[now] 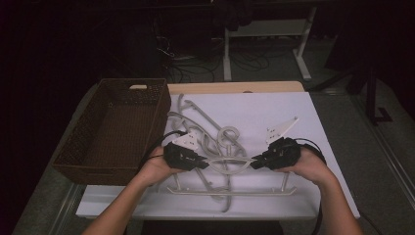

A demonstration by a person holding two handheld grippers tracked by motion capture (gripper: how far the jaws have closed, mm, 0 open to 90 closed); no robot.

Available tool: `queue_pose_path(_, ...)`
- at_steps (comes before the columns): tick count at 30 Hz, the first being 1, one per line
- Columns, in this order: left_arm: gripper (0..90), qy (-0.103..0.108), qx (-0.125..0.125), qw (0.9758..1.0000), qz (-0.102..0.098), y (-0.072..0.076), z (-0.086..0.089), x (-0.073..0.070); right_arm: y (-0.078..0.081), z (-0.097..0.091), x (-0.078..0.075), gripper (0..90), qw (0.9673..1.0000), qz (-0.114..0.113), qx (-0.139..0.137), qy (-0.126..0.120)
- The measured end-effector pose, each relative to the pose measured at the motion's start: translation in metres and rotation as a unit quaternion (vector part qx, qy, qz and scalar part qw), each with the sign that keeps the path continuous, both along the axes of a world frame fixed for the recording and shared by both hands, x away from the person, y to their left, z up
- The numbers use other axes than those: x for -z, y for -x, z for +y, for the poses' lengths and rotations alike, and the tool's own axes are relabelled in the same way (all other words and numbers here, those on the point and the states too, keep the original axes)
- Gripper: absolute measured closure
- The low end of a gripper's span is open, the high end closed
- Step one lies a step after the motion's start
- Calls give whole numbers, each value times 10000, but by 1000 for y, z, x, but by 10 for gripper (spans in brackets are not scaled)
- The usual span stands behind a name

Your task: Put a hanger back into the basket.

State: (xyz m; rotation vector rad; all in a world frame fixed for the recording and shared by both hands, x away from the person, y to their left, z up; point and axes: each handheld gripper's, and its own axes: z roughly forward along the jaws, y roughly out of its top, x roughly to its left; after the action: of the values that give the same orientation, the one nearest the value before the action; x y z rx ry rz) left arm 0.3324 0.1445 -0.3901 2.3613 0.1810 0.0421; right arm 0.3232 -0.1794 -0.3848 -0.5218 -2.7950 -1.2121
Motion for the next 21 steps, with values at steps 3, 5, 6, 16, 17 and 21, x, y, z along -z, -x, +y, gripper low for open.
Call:
queue_pose_path(3, 820, -8, 15, 10000, -37, 3, 0, -2, 0, -2, 1, 699, 10000, 40, 85, -30)
queue_pose_path(5, 820, 2, 17, 10000, -46, 3, 0, -4, 0, -3, 0, 635, 9998, 29, 172, -61)
queue_pose_path(6, 820, 11, 16, 10000, -46, 4, 0, -4, -1, -4, -1, 596, 9997, 11, 236, -86)
queue_pose_path(16, 820, -97, -89, 9999, -64, 4, -1, -2, 3, -21, -10, 338, 9963, -253, 715, -407)
queue_pose_path(17, 820, -78, -85, 9999, -64, 4, -1, -2, 4, -23, -11, 322, 9955, -310, 792, -415)
queue_pose_path(21, 820, -64, -102, 9999, -80, 5, -1, -4, 5, -33, -14, 256, 9913, -453, 1166, -399)
